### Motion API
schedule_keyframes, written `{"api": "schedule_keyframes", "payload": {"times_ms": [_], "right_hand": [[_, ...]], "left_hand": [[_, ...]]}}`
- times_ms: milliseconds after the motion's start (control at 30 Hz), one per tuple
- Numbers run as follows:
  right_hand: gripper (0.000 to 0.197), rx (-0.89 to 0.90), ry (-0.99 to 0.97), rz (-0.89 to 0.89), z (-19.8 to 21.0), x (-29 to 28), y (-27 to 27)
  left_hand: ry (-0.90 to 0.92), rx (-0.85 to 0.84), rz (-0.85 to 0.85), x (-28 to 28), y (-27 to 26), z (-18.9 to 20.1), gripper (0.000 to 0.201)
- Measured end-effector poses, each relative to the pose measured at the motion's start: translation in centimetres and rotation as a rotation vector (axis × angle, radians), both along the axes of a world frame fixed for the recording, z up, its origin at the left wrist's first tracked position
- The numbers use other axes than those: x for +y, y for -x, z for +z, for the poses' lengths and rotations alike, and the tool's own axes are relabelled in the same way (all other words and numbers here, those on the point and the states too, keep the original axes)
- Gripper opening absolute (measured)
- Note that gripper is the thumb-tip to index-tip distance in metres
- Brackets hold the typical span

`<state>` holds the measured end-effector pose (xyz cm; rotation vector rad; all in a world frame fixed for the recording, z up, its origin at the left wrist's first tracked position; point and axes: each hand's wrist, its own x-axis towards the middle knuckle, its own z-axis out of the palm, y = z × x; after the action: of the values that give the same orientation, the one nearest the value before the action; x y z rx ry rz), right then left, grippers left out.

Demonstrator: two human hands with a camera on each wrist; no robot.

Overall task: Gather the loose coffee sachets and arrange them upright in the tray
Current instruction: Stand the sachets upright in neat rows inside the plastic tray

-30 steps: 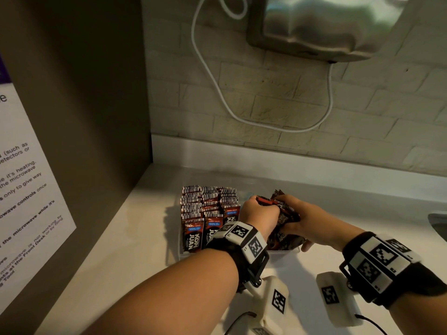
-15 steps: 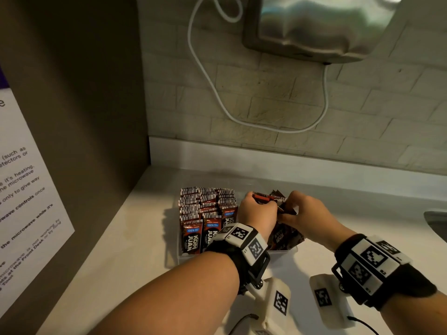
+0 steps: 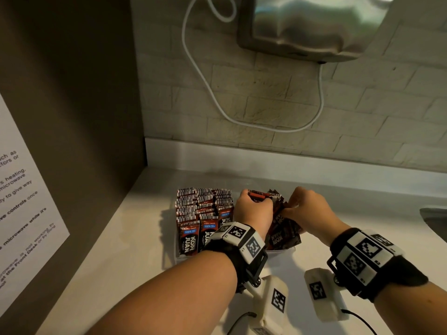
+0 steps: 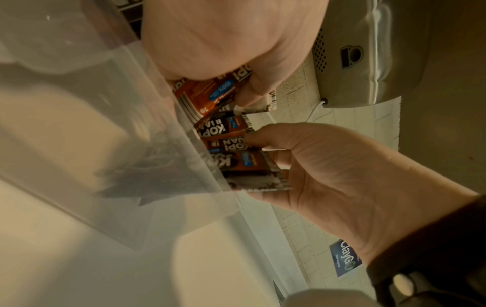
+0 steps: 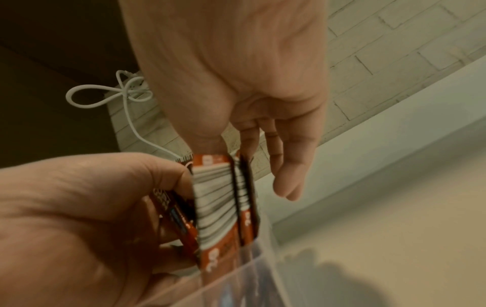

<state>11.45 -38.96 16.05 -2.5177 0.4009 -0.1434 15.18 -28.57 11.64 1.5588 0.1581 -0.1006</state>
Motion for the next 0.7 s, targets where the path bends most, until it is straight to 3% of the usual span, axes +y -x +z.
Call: {"api": "schedule_keyframes", "payload": {"times_ms": [267,400,467,567,633,700], "right_hand": [[0.034,-0.049,-0.014,0.018,0.1,-0.1,0.4],[0.041,-0.291,-0.062,0.009,1.3,0.2,1.4],[0.049,-0.369,-0.111,0.079,2.0,1.0,2.1],[0.060,-0.266,-0.114,0.278,1.8,2.8,2.5],[0.061,-0.242,-0.060,0.360,0.9,3.7,2.3],[0.059,-0.288,0.055,0.393,0.1,4.4,2.2]], "left_hand": [[0.040,-0.019,-0.027,0.1,0.5,0.8,0.012],[0.147,-0.061,-0.005,0.4,0.7,2.4,0.012],[0.224,-0.068,-0.007,0.8,0.6,3.2,0.012],[0.361,-0.013,-0.035,1.4,0.7,4.2,0.020],[0.430,0.004,-0.067,1.9,0.9,4.5,0.030],[0.425,-0.003,-0.074,2.5,1.1,4.4,0.025]]}}
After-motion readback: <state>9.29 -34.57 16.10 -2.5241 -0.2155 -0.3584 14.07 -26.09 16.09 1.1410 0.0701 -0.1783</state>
